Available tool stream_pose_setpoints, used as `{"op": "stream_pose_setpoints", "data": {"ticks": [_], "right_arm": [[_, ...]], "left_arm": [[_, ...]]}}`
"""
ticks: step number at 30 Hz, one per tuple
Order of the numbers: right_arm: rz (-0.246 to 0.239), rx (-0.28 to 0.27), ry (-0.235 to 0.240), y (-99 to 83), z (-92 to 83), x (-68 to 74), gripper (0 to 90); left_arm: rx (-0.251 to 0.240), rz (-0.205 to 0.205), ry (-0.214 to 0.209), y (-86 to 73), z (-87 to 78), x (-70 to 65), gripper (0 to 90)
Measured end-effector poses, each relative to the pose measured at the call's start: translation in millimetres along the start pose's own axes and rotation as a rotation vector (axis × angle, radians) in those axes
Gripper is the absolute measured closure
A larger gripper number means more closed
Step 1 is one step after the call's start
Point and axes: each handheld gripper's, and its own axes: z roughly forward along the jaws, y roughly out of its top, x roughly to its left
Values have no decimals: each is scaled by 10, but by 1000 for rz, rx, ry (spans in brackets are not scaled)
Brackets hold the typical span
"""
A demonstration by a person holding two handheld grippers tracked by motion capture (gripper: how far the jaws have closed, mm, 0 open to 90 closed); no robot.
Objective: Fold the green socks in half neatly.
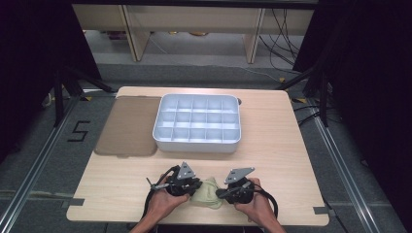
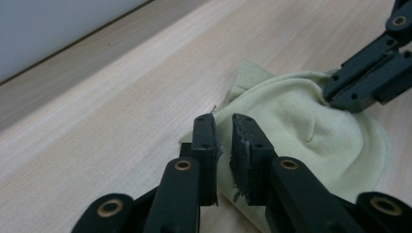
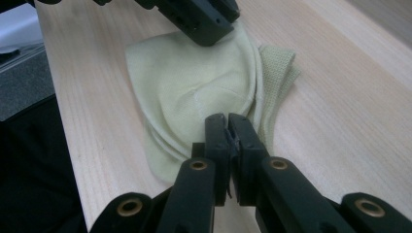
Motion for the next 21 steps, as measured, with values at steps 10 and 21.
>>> {"op": "stream_pose_setpoints", "data": {"ticks": [10, 21], "right_arm": [[29, 17, -4, 29, 0, 5, 875], [21, 19, -1, 29, -12, 19, 869]], "left_arm": [[-28, -58, -7, 18, -29, 45, 747], [35, -219, -108, -102, -276, 78, 543]]}}
